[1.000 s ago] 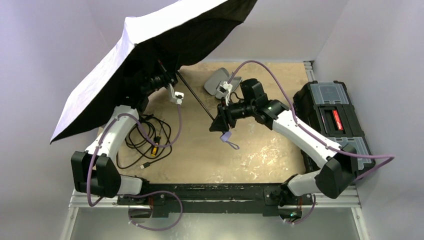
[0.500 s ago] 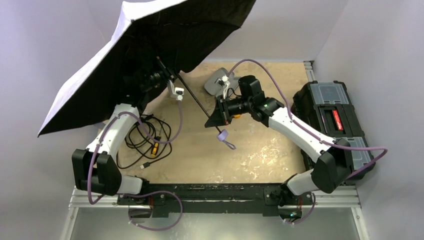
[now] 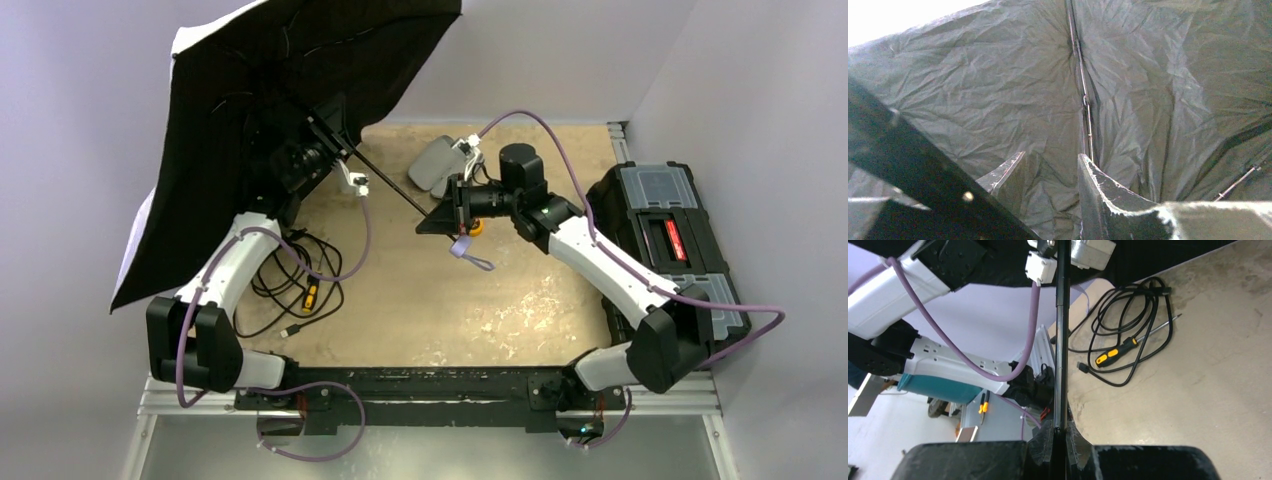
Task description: Open the umbrella
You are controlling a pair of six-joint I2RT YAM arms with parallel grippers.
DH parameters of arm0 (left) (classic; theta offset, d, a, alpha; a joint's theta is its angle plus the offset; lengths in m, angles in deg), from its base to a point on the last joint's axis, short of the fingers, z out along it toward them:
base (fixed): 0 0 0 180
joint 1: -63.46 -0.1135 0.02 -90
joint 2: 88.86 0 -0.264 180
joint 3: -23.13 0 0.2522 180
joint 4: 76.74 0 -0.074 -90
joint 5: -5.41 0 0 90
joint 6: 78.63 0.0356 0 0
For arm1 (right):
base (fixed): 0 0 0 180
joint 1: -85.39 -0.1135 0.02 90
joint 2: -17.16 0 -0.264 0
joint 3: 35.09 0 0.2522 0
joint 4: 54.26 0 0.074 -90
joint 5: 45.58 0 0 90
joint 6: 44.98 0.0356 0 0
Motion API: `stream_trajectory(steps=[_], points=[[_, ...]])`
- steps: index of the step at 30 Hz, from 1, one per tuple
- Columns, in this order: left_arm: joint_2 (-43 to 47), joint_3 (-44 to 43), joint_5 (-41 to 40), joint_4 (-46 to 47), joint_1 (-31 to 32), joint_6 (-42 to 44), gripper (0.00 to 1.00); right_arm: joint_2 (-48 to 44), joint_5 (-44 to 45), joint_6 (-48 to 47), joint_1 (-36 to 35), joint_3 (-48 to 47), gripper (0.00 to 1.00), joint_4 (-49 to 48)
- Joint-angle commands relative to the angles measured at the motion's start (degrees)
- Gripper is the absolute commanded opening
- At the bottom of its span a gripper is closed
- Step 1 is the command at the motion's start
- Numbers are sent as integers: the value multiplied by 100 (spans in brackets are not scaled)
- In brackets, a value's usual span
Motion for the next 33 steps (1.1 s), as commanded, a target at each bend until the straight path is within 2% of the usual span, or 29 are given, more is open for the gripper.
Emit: stream_trajectory(steps=[1, 8, 12, 15, 21, 24, 28, 31, 33], points=[[274, 102, -576, 99, 35, -18, 43, -350, 25, 342, 187, 95, 0, -928], [258, 231, -1174, 87, 35, -49, 45, -480, 65, 774, 401, 288, 0, -1421], [167, 229, -1454, 286, 35, -169, 40, -555, 113, 784, 422, 366, 0, -1449], [114, 165, -1598, 256, 35, -238, 32, -582, 136, 756, 422, 370, 0, -1411], [26, 187, -1958, 294, 35, -270, 33, -651, 198, 671, 434, 403, 0, -1355], [1, -19, -2230, 18, 24, -464, 19, -689, 167, 466, 437, 354, 0, -1179], [-302, -487, -2366, 79, -150, -541, 4, -757, 138, -804, 445, 77, 0, 123], [-567, -830, -2312, 250, -319, -472, 0, -742, 205, -2462, 424, -177, 0, 1566], [-805, -1098, -2238, 458, -437, -391, 0, -678, 299, -3233, 399, -287, 0, 2365]])
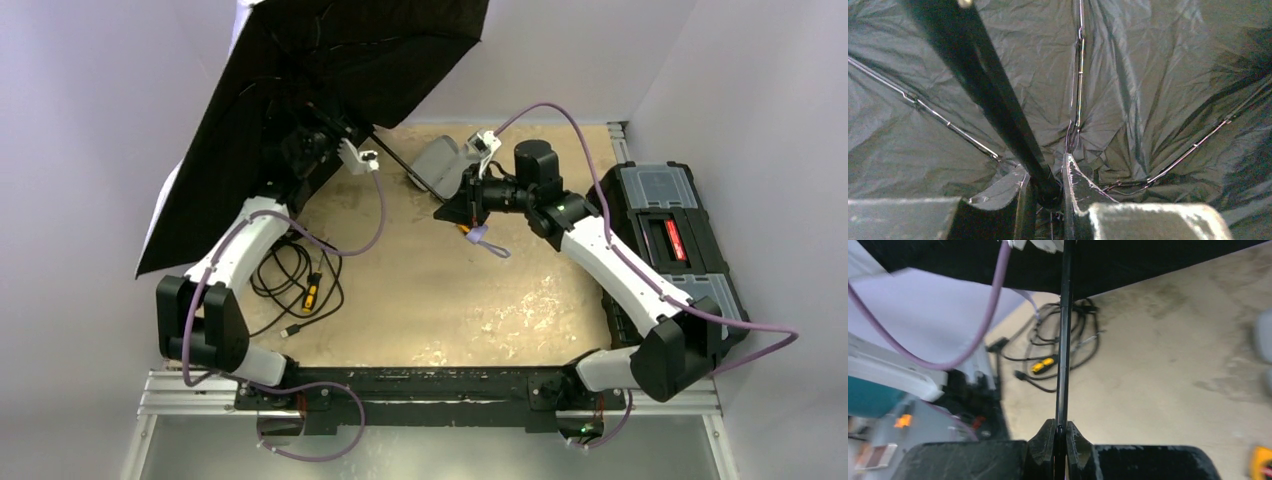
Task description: Open the umbrella
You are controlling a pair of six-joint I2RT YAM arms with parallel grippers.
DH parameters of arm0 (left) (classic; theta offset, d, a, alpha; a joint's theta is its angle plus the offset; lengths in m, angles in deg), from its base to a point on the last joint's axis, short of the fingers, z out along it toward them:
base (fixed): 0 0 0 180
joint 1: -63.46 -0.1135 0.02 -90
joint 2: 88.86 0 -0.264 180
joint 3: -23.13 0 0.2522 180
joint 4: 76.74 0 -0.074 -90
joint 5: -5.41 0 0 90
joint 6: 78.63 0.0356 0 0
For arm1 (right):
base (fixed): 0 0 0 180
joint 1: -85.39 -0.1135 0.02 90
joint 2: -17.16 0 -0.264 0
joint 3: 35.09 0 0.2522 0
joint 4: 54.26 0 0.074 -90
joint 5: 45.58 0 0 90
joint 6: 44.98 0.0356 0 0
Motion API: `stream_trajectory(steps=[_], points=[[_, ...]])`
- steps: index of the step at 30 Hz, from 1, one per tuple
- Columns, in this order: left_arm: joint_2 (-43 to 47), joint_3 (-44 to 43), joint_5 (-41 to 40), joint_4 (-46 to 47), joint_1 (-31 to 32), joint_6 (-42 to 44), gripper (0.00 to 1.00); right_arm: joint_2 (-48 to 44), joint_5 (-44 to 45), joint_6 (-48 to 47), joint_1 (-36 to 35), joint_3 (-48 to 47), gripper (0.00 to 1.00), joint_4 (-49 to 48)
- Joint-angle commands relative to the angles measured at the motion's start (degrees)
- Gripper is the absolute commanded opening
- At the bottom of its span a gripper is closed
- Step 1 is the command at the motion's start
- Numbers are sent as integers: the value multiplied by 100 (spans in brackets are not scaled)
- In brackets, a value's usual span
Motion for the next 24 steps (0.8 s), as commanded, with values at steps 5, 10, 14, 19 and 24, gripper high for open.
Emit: stream_trajectory(steps=[5, 10, 14, 19, 24], points=[[-1075, -1640, -1120, 680, -754, 441, 0, -364, 317, -3536, -128, -339, 0, 3234], [-1690, -2537, -1587, 532, -1019, 666, 0, -340, 376, -4291, -164, -518, 0, 4162], [-2295, -3438, -2002, 374, -1349, 805, 0, -633, 324, -4501, -212, -299, 0, 4378], [-2763, -4338, -2218, 131, -1718, 923, 0, -899, 479, -4734, -281, -38, 0, 4565], [-2754, -4383, -2215, 72, -1911, 1065, 0, -1041, 574, -4963, -289, 157, 0, 4672]])
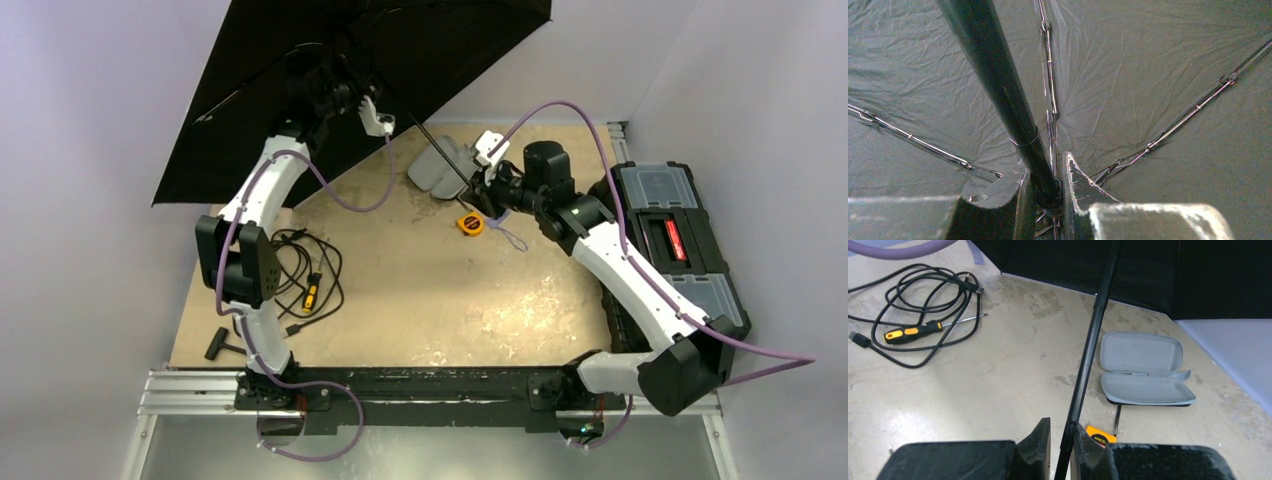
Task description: Open the umbrella
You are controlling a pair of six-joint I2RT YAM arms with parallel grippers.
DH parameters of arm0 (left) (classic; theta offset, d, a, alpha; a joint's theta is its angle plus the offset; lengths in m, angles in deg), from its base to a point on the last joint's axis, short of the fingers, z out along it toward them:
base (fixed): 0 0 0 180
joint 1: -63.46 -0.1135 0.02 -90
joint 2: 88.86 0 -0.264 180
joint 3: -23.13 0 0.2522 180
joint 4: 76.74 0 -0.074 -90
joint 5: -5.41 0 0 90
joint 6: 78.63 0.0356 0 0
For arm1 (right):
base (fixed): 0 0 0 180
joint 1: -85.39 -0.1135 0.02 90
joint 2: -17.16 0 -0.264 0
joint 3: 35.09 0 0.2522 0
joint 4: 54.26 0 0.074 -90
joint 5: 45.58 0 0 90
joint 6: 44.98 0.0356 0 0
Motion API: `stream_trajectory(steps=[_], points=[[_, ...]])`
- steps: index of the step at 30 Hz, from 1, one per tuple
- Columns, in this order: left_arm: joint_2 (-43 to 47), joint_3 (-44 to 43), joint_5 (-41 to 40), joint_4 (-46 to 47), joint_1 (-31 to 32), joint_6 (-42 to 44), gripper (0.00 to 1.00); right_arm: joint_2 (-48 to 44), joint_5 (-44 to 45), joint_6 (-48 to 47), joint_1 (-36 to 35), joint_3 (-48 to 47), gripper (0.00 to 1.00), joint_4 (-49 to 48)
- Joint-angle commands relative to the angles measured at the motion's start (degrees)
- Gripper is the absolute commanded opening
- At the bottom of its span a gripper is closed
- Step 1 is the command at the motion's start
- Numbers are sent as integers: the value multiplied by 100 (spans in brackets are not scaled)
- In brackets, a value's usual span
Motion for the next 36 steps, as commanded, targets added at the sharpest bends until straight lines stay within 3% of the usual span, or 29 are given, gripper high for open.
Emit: stream_trajectory(steps=[1, 18, 24, 31, 35, 36], points=[[-168, -712, -3563, 1503, -1934, 599, 0, -651, -1563, -1326, -294, 534, 0, 3361], [-773, -2142, -4406, 748, -2539, 597, 0, -666, -1553, -1693, -426, 551, 0, 3747], [31, -601, -3450, 1705, -2355, 517, 4, -637, -1821, -868, -647, 455, 0, 2804], [834, 531, -2389, 2455, -1420, 238, 9, -657, -2235, 323, -700, 587, 0, 1203], [1144, 1040, -1921, 2560, -1132, 406, 1, -597, -2377, 656, -711, 683, 0, 731], [1206, 1164, -1815, 2563, -1132, 470, 0, -594, -2522, 651, -716, 645, 10, 696]])
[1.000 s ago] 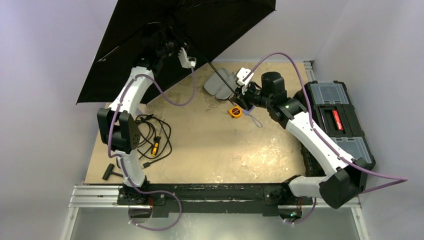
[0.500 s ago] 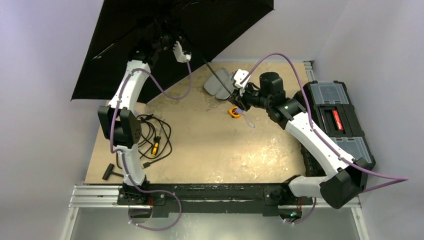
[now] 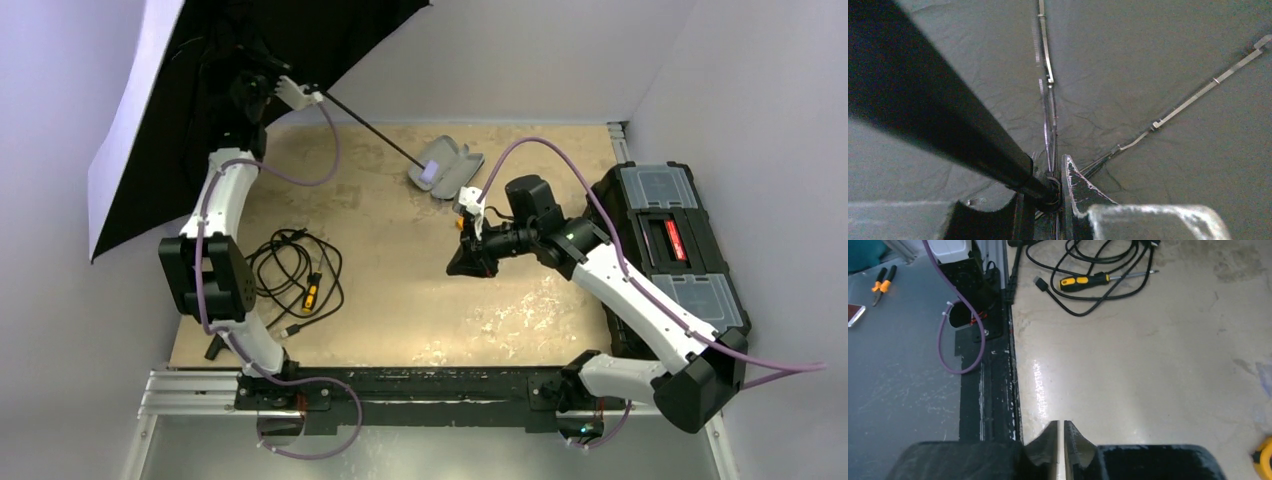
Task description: Open the umbrella
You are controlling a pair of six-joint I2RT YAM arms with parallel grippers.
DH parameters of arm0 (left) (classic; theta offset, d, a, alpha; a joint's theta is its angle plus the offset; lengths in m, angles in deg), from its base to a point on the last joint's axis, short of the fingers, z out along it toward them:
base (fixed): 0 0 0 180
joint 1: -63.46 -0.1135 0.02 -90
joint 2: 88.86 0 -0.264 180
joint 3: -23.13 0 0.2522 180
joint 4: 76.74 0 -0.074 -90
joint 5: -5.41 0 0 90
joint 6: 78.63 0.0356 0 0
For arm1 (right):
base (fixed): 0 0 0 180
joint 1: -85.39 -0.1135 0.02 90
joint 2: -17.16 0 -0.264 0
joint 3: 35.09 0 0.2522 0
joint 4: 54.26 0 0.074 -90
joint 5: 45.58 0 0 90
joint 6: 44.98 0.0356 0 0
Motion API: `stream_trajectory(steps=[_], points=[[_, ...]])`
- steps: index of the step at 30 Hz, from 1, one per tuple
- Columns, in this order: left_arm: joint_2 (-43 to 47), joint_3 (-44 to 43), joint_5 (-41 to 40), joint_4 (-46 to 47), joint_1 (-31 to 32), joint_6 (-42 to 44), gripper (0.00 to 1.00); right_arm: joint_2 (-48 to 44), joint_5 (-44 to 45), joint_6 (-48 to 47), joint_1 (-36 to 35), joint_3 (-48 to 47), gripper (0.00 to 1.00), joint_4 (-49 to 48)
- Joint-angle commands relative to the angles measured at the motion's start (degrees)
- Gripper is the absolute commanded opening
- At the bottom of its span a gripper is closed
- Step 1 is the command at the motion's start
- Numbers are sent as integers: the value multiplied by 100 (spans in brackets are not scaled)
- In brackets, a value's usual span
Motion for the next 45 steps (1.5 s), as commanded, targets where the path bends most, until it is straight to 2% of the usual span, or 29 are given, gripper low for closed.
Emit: stream_trajectory(steps=[1, 3, 7, 11, 13, 14, 16, 21, 26, 28, 29, 30, 32, 34, 37, 39, 42, 45], points=[[591, 400, -90, 1361, 572, 318, 0, -70, -608, 550, -6, -62, 22, -624], [665, 690, 163, 1714, 608, 421, 0, -302, -617, 858, 7, -148, 43, -904], [1011, 1226, 442, 1913, 665, 303, 0, -702, -316, 2130, 7, -349, 65, -1977], [1337, 1662, 848, 2143, 699, 164, 0, -528, 393, 2541, -2, -745, 77, -2492], [1464, 1821, 974, 2216, 728, 82, 0, -262, 774, 2493, 3, -887, 83, -2463], [1513, 1876, 1000, 2220, 759, 68, 0, -88, 1033, 2426, 3, -938, 90, -2403], [1579, 1966, 1047, 2289, 807, 40, 0, 285, 1199, 2207, 3, -1066, 97, -2211], [1733, 2127, 1215, 2442, 884, -44, 1, 918, 1161, 2628, -43, -922, 98, -2862], [1941, 2284, 1318, 2454, 960, -161, 4, 1524, 893, 2683, -225, -1123, 91, -3147], [2026, 2309, 1311, 2387, 1000, -192, 4, 1759, 794, 2660, -276, -1229, 87, -3193], [2058, 2314, 1314, 2389, 1013, -216, 4, 1874, 726, 2684, -288, -1296, 82, -3204], [2082, 2315, 1303, 2380, 1026, -220, 4, 1970, 633, 2736, -299, -1343, 68, -3250], [2131, 2311, 1287, 2367, 1042, -215, 4, 2062, 462, 2954, -303, -1375, 46, -3443], [2190, 2318, 1272, 2307, 1067, -248, 10, 2069, 217, 3236, -303, -1396, 24, -3761], [2375, 2483, 1314, 2110, 1113, -335, 31, 2009, 107, 3890, -300, -1340, 0, -4394], [2579, 2697, 1432, 1927, 1130, -404, 42, 1979, 86, 4326, -300, -1343, 0, -4889], [2978, 3119, 1632, 1614, 1196, -499, 53, 1848, 246, 5024, -301, -1099, 0, -5851], [3397, 3590, 1849, 886, 1270, -416, 64, 1818, 492, 5717, -301, -905, 0, -6680]])
